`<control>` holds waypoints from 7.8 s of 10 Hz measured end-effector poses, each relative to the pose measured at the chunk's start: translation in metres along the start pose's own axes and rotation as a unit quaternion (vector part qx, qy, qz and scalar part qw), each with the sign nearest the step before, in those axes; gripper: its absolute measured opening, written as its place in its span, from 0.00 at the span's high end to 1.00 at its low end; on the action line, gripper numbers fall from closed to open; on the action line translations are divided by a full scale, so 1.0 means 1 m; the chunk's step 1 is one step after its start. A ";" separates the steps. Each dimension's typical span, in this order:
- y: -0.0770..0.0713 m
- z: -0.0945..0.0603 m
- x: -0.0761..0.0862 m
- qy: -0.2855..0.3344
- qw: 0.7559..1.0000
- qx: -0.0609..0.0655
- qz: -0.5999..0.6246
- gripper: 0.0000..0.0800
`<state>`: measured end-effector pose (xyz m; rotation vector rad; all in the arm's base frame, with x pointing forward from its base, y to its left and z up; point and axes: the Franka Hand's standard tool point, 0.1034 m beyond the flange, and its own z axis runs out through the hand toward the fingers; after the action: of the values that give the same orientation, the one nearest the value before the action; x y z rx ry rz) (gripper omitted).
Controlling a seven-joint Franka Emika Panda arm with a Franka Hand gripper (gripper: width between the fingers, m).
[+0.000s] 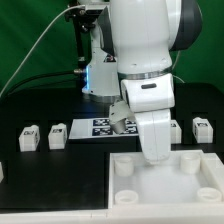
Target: Assemble one leg
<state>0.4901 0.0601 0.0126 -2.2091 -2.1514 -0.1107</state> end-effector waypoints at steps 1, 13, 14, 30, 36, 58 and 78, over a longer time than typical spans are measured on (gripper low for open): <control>0.000 0.000 0.000 0.000 1.000 0.000 0.001 0.92; 0.000 0.000 -0.001 0.000 1.000 0.000 0.005 0.19; 0.000 -0.010 0.003 -0.002 0.999 -0.005 0.048 0.19; -0.087 -0.031 0.120 -0.013 0.717 0.020 0.696 0.19; -0.088 -0.031 0.120 -0.017 0.718 0.023 0.696 0.19; -0.115 0.012 0.127 -0.306 0.650 0.250 0.649 0.64; 0.087 -0.168 0.055 0.171 0.768 -0.176 0.591 0.63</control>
Offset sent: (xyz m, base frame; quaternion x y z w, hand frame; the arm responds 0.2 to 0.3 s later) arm 0.0000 0.0000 0.0000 0.0000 0.0000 0.0000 1.0000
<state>0.5768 0.0972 0.1857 -2.9499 -0.3117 -0.7861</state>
